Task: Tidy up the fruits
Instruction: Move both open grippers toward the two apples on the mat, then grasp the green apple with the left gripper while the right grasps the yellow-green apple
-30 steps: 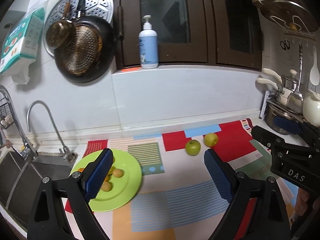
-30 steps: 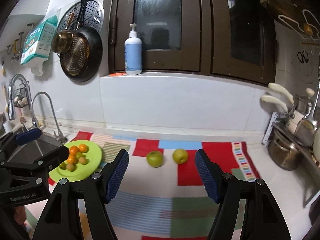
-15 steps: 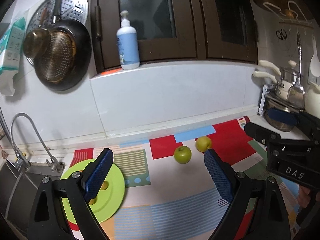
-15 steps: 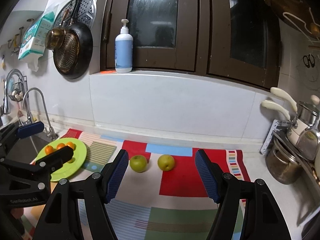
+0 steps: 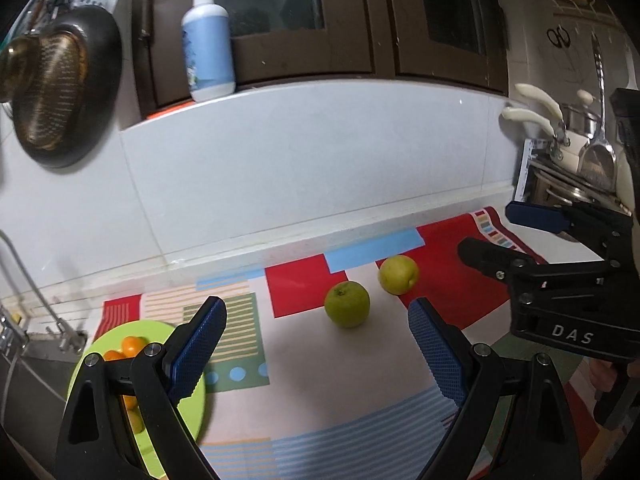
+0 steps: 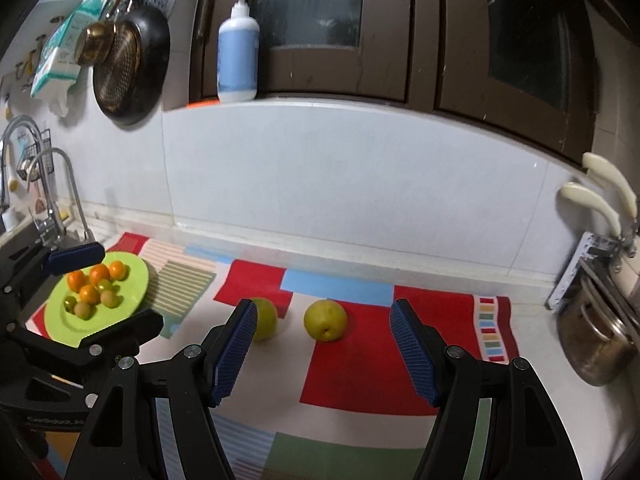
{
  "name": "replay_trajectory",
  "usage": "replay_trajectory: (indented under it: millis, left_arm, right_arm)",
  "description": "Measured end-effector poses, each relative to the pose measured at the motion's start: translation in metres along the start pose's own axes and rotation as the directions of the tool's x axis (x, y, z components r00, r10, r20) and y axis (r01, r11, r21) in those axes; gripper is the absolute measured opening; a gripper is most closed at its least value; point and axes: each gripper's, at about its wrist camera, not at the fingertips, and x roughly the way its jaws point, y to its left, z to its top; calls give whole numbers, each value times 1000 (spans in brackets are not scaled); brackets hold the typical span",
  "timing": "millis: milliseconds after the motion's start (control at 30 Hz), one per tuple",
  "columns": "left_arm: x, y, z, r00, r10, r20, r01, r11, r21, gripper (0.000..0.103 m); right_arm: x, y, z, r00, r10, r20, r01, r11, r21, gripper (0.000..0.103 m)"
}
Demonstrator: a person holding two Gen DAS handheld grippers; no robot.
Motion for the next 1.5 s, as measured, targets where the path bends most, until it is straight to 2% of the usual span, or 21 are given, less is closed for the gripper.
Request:
replay_trajectory:
  millis: [433,533,633,733,1033,1100,1333,1400,1500]
  left_arm:
    - [66,-7,-12,996,-46,-83,51,996,70,92]
    - [82,-8,-14,993,-55,-106,63,995,76,89]
    - [96,-7,-16,988,-90,-128,99,993,65,88]
    - [108,-8,-18,980,-131,-151,142,988,59,84]
    - [133,-10,-17,972,-135,-191,151,986,73,75]
    - [139,-10,-16,966,-153,-207,168,984,58,70]
    - [146,-12,-15,955,-197,-222,208,978,30,57]
    - [147,-13,-15,951,-209,-227,220,975,24,50]
    - [148,-14,-15,951,-208,-229,220,975,28,49]
  right_arm:
    - [71,-10,-17,994,41,-102,-44,999,-19,69]
    - [86,-10,-22,990,52,-128,-56,998,-27,69]
    - [103,-13,-26,986,59,-156,-63,998,-24,69]
    - [115,-14,-28,981,71,-179,-76,997,-20,69]
    - [150,-14,-29,968,87,-236,-98,995,-33,68]
    - [153,-15,-28,968,91,-236,-101,995,-28,68]
    - [160,-19,-27,959,138,-248,-139,990,14,52]
    - [159,-20,-27,958,147,-246,-146,989,24,51]
    - [157,-21,-29,959,147,-244,-140,989,46,50]
